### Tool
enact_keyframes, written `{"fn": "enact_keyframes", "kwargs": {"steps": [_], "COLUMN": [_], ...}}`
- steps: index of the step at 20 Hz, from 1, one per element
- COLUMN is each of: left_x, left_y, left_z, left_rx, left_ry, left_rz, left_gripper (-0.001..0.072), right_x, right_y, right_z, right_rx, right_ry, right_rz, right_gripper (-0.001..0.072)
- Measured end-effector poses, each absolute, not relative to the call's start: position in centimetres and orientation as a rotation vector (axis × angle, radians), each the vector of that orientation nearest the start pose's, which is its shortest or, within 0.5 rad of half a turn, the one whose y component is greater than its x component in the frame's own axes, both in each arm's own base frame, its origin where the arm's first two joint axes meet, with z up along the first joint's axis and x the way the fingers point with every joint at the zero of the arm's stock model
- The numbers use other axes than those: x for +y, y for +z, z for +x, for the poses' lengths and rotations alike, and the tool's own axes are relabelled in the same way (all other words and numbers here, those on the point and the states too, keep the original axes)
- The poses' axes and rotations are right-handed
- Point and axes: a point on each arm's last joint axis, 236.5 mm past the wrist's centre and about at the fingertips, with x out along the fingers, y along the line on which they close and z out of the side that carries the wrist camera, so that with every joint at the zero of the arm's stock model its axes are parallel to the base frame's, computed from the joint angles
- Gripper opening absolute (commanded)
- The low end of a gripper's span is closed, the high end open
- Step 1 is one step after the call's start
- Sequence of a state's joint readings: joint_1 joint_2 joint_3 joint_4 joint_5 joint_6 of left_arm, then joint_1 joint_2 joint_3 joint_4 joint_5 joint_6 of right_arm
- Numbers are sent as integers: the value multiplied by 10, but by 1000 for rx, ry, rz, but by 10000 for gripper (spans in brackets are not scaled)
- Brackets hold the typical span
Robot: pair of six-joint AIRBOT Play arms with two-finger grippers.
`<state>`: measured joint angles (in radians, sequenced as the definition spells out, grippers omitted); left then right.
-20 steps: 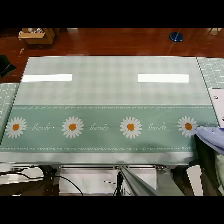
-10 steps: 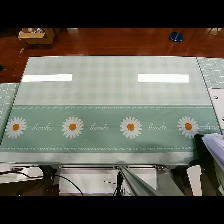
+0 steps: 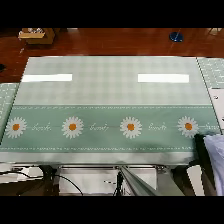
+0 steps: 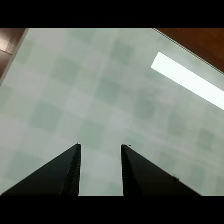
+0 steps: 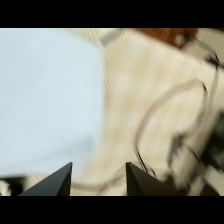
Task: Fold the shirts.
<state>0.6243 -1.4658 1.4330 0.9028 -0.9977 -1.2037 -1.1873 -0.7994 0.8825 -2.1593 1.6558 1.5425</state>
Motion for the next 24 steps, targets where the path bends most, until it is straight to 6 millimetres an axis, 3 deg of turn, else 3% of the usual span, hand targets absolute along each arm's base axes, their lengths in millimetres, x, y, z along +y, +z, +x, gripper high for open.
{"fn": "enact_keyframes", "kwargs": {"steps": [3,5,7,8,9,10,13,17,20,24], "left_x": [149,112,65,39,16,-10,-70,-119,-139,-151], "left_y": [106,121,130,131,129,123,96,66,55,47], "left_z": [478,486,492,492,492,487,468,439,427,422], "left_rx": [750,757,785,814,845,895,1043,1186,1223,1243], "left_ry": [-34,-140,-245,-293,-328,-362,-408,-393,-379,-349], "left_rz": [-576,-547,-474,-416,-352,-285,-75,200,324,356], "left_gripper": [345,345,346,434,606,637,629,624,618,619], "right_x": [-265,-263,-228,-205,-179,-152,-79,-21,0,8], "right_y": [106,130,136,132,122,113,80,51,42,38], "right_z": [72,173,265,299,329,351,391,407,408,407], "right_rx": [1321,1170,1132,1142,1171,1199,1298,1377,1399,1418], "right_ry": [-1092,-838,-575,-473,-374,-289,-94,40,80,92], "right_rz": [511,465,401,366,329,295,168,-10,-85,-127], "right_gripper": [407,408,475,482,482,482,482,482,481,481]}}
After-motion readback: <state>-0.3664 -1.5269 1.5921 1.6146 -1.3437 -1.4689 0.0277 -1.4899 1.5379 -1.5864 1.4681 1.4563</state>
